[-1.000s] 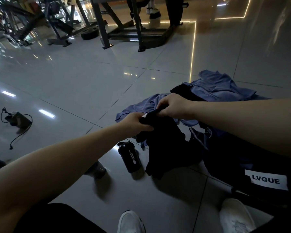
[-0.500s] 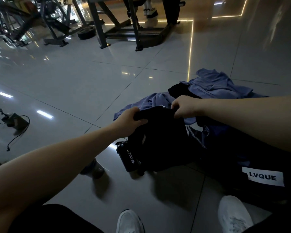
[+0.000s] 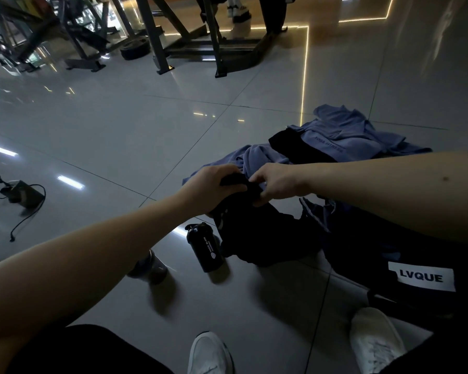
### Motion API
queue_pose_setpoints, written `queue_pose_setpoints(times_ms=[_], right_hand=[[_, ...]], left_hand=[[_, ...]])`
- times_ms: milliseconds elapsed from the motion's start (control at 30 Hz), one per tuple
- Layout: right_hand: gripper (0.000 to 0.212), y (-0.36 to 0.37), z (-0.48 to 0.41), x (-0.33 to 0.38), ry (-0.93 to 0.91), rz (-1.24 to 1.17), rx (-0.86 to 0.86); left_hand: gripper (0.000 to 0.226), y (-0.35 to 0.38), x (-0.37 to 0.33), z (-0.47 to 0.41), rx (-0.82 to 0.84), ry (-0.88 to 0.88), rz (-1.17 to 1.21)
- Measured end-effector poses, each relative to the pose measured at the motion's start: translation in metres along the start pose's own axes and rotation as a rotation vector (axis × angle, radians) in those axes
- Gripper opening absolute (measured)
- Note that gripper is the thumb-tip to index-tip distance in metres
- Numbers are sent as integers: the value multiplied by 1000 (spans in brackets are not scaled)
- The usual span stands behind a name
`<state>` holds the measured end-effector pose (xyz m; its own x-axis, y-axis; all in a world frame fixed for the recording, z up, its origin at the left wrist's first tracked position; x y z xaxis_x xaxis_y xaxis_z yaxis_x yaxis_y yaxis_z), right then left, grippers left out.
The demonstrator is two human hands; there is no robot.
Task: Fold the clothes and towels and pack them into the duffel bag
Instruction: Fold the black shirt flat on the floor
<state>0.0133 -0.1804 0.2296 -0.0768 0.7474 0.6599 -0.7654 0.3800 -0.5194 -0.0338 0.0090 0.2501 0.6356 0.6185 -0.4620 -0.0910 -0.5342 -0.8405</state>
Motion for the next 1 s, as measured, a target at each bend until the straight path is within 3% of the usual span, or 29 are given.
queue_pose_setpoints(times_ms=[100,200,267,400,567,633,733,833,1000], right_hand=[[15,-7,-1,-3,14,68,-51],[23,-15,2,-4,30,55,-94],[26,-20,3,-5,29,106,-182],[27,-28,4,-18,20,323,-387],[19,-39,8,-28,61,434,-513],[17,-43,7,-32,102,465,-541],[14,-46,8,-37,145,492,-499],[7,-48,9,-42,152,539,-444],[27,-53,8,-54,178,450,-396]], left_hand=[[12,-5,5,5,35,-19,-54],[16,-6,10,11,83,-40,-120],[30,-7,14,14,120,-75,-152],[30,-7,31,24,293,-212,-207],[34,-8,45,34,426,-384,-153],[26,-9,48,35,364,-417,-74],[12,-14,47,29,131,-462,9],[24,-20,43,22,-68,-443,-4],[33,-19,33,21,-77,-368,-39]])
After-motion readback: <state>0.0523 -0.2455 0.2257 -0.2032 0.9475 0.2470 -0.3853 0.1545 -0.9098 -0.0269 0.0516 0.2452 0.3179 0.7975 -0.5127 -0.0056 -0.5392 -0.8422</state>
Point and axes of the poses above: each hand's wrist, its own z-axis away from the middle knuckle, its own y-axis out of the palm, x = y × z, the point moved 2 cm from there along -z, towards the middle knuckle, and after that the axes turned 14 degrees about y, right-handed, at the moved point
